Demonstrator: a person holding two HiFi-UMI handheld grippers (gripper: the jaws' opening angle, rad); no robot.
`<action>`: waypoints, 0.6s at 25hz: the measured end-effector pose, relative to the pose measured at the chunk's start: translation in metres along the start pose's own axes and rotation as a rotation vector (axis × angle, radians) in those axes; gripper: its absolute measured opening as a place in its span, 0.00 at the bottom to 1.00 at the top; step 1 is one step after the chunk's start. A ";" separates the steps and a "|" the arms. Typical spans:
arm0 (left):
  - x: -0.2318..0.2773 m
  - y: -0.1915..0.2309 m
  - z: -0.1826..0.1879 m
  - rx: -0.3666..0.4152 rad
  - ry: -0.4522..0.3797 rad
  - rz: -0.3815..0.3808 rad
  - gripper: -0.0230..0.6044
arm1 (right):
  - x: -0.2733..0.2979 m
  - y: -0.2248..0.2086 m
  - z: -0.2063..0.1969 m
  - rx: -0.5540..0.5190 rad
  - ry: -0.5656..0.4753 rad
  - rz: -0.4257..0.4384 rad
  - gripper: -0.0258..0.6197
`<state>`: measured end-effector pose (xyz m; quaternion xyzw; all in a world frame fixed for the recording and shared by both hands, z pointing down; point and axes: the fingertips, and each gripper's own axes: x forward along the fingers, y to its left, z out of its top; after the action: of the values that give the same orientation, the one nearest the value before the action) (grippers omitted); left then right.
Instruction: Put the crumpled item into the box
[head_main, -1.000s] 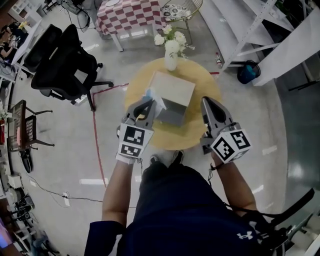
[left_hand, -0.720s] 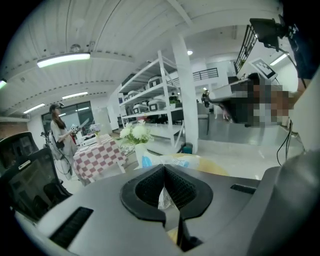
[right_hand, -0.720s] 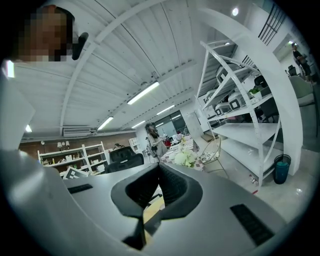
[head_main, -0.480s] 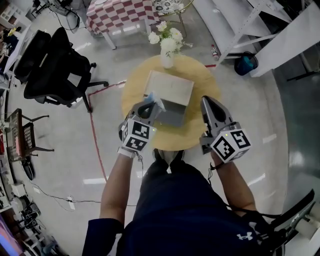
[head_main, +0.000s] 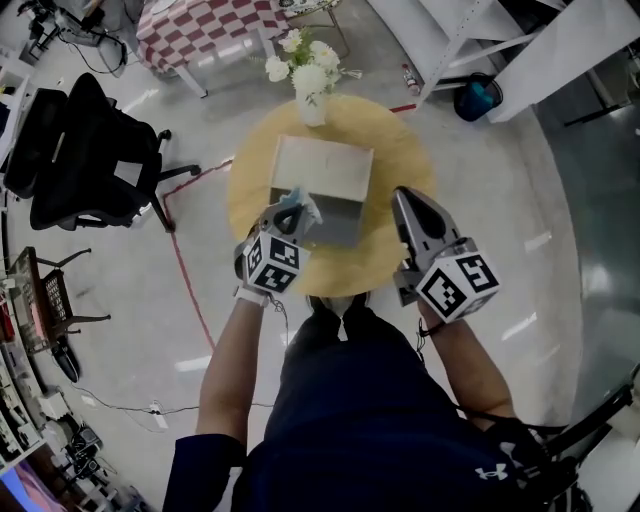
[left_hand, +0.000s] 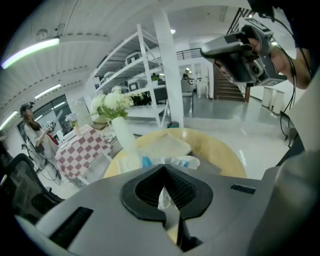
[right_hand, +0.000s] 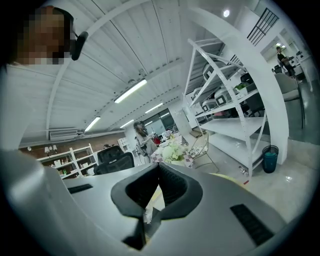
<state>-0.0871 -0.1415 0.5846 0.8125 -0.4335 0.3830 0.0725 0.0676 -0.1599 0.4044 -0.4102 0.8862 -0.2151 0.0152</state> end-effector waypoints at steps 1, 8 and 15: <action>0.005 -0.001 -0.003 0.011 0.012 -0.005 0.07 | 0.000 -0.002 -0.001 0.001 0.002 -0.005 0.04; 0.037 -0.013 -0.022 0.075 0.082 -0.057 0.07 | -0.001 -0.020 -0.007 0.021 0.014 -0.050 0.04; 0.062 -0.021 -0.044 0.145 0.157 -0.113 0.07 | 0.002 -0.031 -0.010 0.039 0.018 -0.079 0.04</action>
<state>-0.0750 -0.1488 0.6630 0.8063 -0.3512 0.4710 0.0688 0.0865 -0.1750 0.4262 -0.4425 0.8650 -0.2366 0.0070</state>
